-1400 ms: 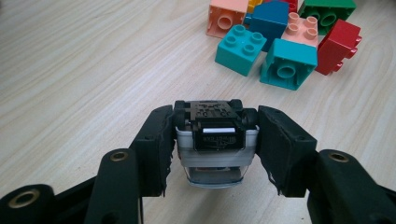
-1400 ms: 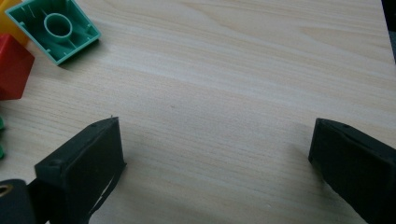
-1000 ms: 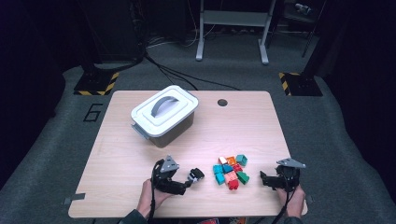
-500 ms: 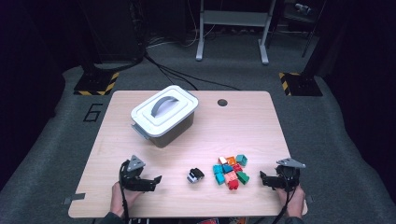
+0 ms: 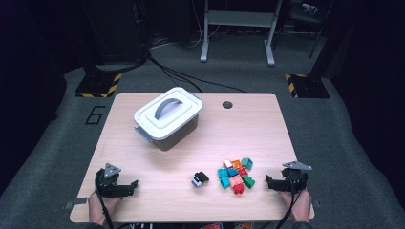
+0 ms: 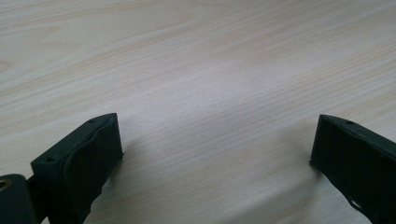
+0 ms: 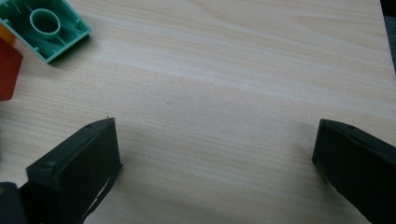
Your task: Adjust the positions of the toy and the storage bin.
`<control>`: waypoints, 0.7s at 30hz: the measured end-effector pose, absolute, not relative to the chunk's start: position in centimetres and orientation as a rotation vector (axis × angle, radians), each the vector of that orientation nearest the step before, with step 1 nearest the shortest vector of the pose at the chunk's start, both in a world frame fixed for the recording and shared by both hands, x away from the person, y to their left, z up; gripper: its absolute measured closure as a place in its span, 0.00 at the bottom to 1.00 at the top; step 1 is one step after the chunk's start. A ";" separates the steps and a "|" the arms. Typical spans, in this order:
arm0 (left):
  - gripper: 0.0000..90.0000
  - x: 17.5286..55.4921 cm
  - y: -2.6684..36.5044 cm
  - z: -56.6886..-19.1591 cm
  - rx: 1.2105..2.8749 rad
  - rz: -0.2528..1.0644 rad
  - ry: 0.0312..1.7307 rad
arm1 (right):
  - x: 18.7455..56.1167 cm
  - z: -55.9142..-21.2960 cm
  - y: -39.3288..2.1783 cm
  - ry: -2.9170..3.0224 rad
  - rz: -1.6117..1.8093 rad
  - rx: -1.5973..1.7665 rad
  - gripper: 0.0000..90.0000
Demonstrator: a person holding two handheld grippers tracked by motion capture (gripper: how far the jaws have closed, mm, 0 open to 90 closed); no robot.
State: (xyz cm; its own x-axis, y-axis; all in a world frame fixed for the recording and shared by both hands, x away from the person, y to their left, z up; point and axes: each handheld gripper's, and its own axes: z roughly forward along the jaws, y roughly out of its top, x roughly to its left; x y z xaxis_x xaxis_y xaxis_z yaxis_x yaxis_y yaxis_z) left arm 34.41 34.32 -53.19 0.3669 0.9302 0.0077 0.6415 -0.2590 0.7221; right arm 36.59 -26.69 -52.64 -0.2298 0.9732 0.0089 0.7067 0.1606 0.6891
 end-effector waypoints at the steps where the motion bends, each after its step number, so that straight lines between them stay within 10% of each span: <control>1: 0.02 34.4 34.4 -53.2 1.999 0.581 1.359 | 36.6 -52.6 -26.7 2.003 0.805 1.594 0.00; 21: 0.01 34.7 34.4 -53.2 1.997 0.576 1.361 | 35.8 -46.5 -24.9 2.021 1.054 1.633 0.00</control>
State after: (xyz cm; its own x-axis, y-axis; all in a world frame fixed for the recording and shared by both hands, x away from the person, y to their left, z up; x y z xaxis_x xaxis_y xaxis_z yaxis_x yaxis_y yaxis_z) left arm 34.65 34.38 -53.20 0.3665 0.9304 -0.0008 0.6474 -0.2544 0.7185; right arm 35.79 -24.94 -46.53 -0.2845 0.9403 0.1866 0.6914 0.0665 0.7194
